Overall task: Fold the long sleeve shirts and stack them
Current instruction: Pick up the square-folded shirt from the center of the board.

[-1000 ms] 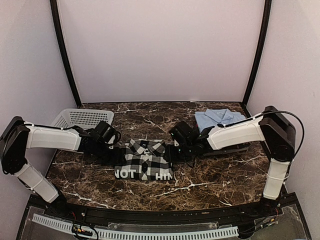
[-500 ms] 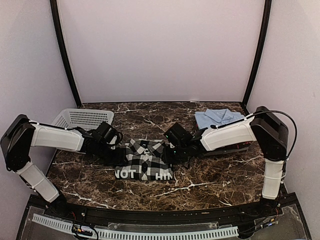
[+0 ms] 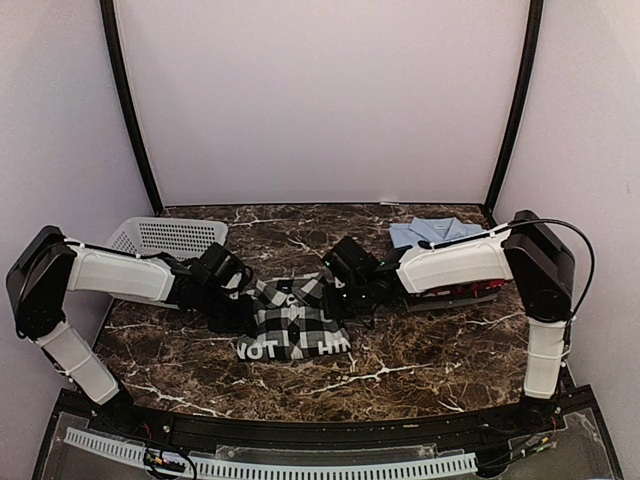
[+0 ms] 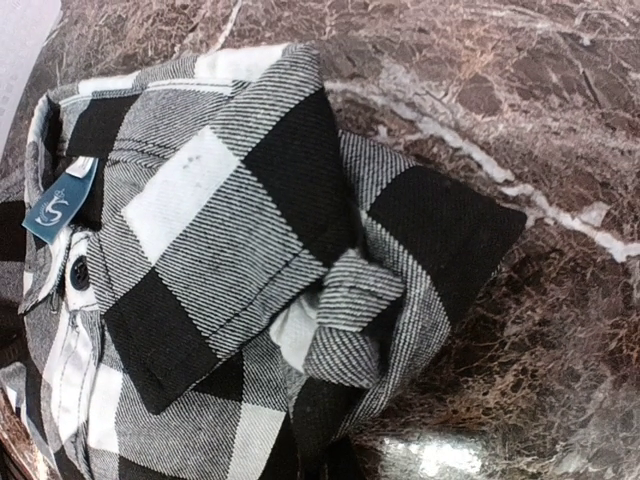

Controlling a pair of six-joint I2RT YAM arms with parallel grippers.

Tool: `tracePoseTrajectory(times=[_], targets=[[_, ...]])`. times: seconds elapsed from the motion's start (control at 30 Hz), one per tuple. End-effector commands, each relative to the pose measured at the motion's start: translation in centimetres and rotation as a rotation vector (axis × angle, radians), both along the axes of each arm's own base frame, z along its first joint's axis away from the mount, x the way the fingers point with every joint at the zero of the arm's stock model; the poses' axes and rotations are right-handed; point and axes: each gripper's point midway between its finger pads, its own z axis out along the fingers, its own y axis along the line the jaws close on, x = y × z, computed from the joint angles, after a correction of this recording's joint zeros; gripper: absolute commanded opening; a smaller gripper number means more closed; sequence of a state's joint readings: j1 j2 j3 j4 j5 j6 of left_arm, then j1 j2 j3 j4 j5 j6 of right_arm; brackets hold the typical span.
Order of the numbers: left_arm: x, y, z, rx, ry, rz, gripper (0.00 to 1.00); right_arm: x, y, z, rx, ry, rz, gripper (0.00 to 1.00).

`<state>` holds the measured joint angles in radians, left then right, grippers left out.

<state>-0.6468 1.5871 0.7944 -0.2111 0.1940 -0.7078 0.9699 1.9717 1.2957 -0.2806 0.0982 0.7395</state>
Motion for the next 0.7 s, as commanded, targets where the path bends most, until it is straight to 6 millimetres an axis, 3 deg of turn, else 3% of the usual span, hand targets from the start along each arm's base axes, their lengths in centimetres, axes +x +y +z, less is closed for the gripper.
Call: tracePoseTrajectory(times=[0.0, 0.4, 0.67], targets=[[0.3, -1.6, 3.1, -0.033, -0.025, -0.013, 0.0, 0.9, 0.9, 3.0, -0.008, -0.08, 0.027, 0.0], [1.5, -5.1, 10.8, -0.123, -0.133, -0.046, 0.0, 2.5, 0.3, 8.8, -0.034, -0.191, 0.061, 0.0], [2.9, -9.1, 16.1, -0.216, -0.212, -0.074, 0.0, 4.6, -3.4, 14.1, -0.076, -0.297, 0.036, 0.0]])
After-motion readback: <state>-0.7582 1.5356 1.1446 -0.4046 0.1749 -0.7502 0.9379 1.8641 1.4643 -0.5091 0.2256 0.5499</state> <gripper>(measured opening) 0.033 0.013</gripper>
